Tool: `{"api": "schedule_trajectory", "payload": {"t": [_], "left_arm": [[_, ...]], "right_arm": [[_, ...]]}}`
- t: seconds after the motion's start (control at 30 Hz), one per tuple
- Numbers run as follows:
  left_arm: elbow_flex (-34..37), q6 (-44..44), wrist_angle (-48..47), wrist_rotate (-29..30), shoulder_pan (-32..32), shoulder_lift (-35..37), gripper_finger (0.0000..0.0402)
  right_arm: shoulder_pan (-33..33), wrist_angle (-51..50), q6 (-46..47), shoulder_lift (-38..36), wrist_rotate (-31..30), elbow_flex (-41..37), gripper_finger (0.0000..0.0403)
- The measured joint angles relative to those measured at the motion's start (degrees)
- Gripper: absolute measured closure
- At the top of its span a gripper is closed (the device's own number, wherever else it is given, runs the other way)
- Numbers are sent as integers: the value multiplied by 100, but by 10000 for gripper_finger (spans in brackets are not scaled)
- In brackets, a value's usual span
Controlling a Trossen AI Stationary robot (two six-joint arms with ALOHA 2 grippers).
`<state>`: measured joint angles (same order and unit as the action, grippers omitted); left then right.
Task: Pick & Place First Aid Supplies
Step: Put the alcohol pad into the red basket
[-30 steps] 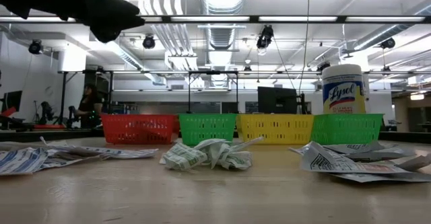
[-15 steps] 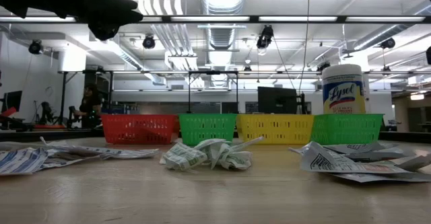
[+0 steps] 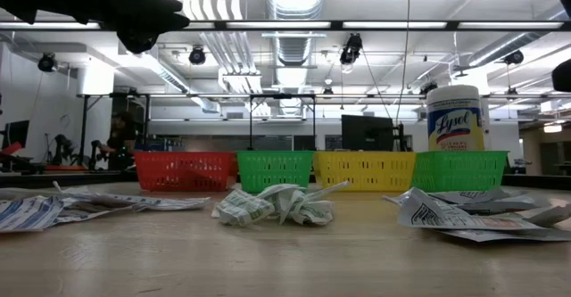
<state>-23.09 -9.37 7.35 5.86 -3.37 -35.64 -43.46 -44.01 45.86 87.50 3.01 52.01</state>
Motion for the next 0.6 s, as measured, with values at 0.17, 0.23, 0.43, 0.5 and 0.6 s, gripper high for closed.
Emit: {"api": "schedule_trajectory", "payload": {"t": [0.17, 0.23, 0.43, 0.5, 0.6], "left_arm": [[0, -2, -2, 1, 1, 0, 264], [0, -4, -2, -1, 0, 0, 264], [0, -7, -5, -1, 2, 0, 264], [0, -7, -4, -1, 2, 0, 264], [0, -7, -9, -1, 1, 0, 264]], "right_arm": [[2, 9, -24, 79, 0, 0, 320], [2, 45, -115, 157, 4, 0, 307], [-3, 51, -299, 372, -86, -4, 286], [-3, 107, -269, 428, -152, -2, 284], [-3, 129, -256, 539, -164, -2, 286]]}}
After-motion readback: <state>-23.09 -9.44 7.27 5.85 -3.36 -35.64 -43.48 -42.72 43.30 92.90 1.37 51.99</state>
